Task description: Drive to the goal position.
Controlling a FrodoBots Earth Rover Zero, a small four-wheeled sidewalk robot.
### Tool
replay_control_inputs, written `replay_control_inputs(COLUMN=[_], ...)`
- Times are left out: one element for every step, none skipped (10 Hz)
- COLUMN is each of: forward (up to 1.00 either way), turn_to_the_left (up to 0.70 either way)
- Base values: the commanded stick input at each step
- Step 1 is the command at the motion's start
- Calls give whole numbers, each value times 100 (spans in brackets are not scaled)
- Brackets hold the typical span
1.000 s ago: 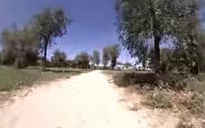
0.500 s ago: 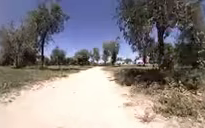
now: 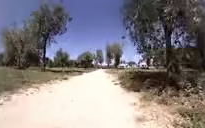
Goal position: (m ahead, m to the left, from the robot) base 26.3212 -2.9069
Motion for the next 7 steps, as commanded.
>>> replay_control_inputs(forward=[85, 85, 85, 85, 85, 85, 85], turn_to_the_left=[0, 0, 0, 4, 17, 23, 29])
